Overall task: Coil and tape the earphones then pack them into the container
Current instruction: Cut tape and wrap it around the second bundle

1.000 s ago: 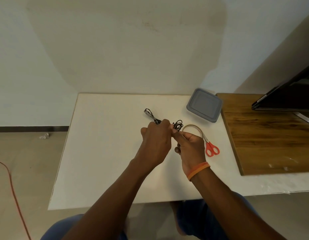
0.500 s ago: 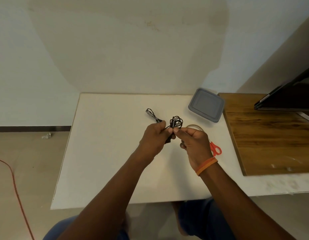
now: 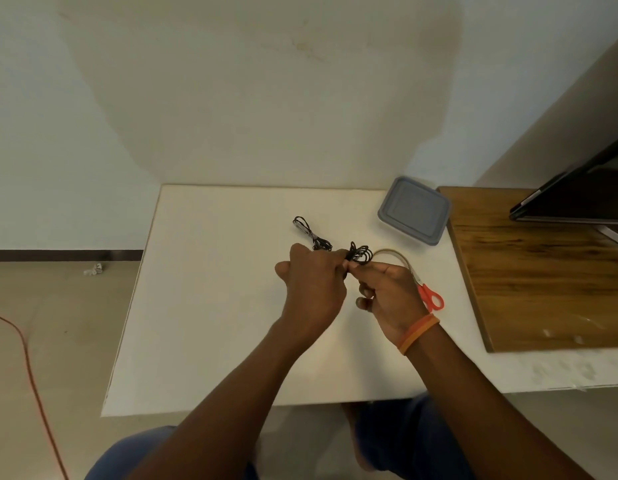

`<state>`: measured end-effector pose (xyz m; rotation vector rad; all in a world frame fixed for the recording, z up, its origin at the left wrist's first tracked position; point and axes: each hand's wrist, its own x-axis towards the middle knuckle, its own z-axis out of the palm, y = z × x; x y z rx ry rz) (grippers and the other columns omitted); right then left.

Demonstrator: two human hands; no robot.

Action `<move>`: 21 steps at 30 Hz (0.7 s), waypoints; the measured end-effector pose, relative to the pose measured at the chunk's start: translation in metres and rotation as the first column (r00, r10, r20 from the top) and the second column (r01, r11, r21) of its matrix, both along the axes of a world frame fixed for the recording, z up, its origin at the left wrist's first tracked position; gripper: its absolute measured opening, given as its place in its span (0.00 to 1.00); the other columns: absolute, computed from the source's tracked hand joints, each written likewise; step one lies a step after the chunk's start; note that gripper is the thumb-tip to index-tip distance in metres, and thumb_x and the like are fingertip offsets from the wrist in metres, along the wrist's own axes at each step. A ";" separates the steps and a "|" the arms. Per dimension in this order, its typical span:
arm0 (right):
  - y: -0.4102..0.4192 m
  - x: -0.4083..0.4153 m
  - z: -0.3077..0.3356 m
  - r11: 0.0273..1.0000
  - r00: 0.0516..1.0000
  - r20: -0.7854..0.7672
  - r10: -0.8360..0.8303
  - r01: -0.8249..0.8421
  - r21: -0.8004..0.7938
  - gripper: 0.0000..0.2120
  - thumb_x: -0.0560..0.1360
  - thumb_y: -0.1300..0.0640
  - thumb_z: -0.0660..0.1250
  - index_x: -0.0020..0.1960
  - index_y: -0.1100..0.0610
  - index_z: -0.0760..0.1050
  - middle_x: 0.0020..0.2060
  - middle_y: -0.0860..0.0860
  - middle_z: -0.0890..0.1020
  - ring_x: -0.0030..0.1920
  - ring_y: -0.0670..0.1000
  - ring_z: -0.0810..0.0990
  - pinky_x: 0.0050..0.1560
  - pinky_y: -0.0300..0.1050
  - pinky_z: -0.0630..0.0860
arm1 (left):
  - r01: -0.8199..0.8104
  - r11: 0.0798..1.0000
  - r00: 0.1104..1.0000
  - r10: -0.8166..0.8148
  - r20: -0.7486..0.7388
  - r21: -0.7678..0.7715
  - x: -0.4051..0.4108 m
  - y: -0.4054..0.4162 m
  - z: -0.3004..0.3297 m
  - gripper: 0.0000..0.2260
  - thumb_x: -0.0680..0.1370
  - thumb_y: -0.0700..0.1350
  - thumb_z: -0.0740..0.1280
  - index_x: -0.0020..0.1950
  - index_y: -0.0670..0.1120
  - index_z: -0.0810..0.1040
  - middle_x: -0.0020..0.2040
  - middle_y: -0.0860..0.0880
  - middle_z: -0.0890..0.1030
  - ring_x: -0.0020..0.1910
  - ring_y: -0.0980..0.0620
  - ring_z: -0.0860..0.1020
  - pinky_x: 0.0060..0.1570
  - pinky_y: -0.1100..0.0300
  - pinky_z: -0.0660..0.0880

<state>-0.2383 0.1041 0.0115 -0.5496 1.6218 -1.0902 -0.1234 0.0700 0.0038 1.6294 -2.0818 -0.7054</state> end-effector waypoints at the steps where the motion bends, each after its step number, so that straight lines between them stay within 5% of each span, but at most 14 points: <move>1: 0.001 0.001 0.001 1.000 0.998 0.054 0.013 -0.014 0.013 0.06 0.74 0.57 0.72 0.40 0.57 0.84 0.29 0.50 0.72 0.33 0.49 0.67 0.36 0.48 0.68 | -0.004 1.000 1.000 0.004 0.029 -0.009 -0.001 0.001 -0.002 0.15 0.77 0.33 0.58 0.44 0.50 0.78 0.37 0.52 0.79 0.47 0.49 0.66 0.38 0.57 0.51; 9: 0.012 0.026 0.007 0.994 0.991 0.135 0.024 -0.038 0.101 0.11 0.80 0.55 0.64 0.52 0.61 0.82 0.37 0.55 0.82 0.36 0.51 0.79 0.37 0.47 0.78 | -0.098 0.994 0.993 0.095 0.070 0.049 0.004 -0.003 0.001 0.11 0.78 0.35 0.59 0.47 0.49 0.78 0.38 0.52 0.77 0.48 0.51 0.62 0.37 0.54 0.48; 13: 0.013 0.023 0.008 0.990 0.976 -0.178 0.125 -0.111 0.087 0.09 0.78 0.57 0.66 0.41 0.56 0.82 0.31 0.52 0.81 0.33 0.50 0.78 0.36 0.45 0.79 | 0.018 1.000 0.989 -0.017 0.148 -0.009 0.009 -0.004 0.003 0.13 0.75 0.32 0.60 0.49 0.49 0.78 0.38 0.54 0.74 0.48 0.51 0.60 0.37 0.55 0.48; 17: 0.010 0.011 0.001 0.937 0.684 -0.684 0.254 -0.349 -0.002 0.15 0.76 0.57 0.70 0.31 0.56 0.78 0.26 0.48 0.73 0.30 0.46 0.71 0.35 0.40 0.69 | 0.198 0.978 0.959 -0.182 0.217 -0.057 0.009 -0.001 0.002 0.15 0.72 0.32 0.57 0.44 0.50 0.77 0.37 0.51 0.74 0.47 0.48 0.64 0.35 0.54 0.47; 20: 0.005 0.002 -0.001 0.921 0.378 -0.914 0.151 -0.390 -0.009 0.10 0.71 0.53 0.75 0.36 0.58 0.83 0.37 0.49 0.72 0.39 0.46 0.70 0.38 0.38 0.66 | 0.285 0.958 0.933 -0.281 0.223 0.014 0.011 -0.002 -0.002 0.20 0.71 0.31 0.55 0.45 0.52 0.80 0.33 0.53 0.72 0.46 0.49 0.61 0.34 0.51 0.47; 21: 0.003 -0.003 -0.003 0.911 0.360 -0.918 0.163 -0.411 0.001 0.10 0.70 0.53 0.76 0.35 0.58 0.83 0.39 0.49 0.72 0.40 0.47 0.70 0.39 0.36 0.67 | 0.304 0.951 0.929 -0.310 0.203 0.063 0.011 -0.003 -0.003 0.20 0.71 0.30 0.55 0.42 0.52 0.79 0.33 0.52 0.73 0.46 0.49 0.61 0.34 0.51 0.47</move>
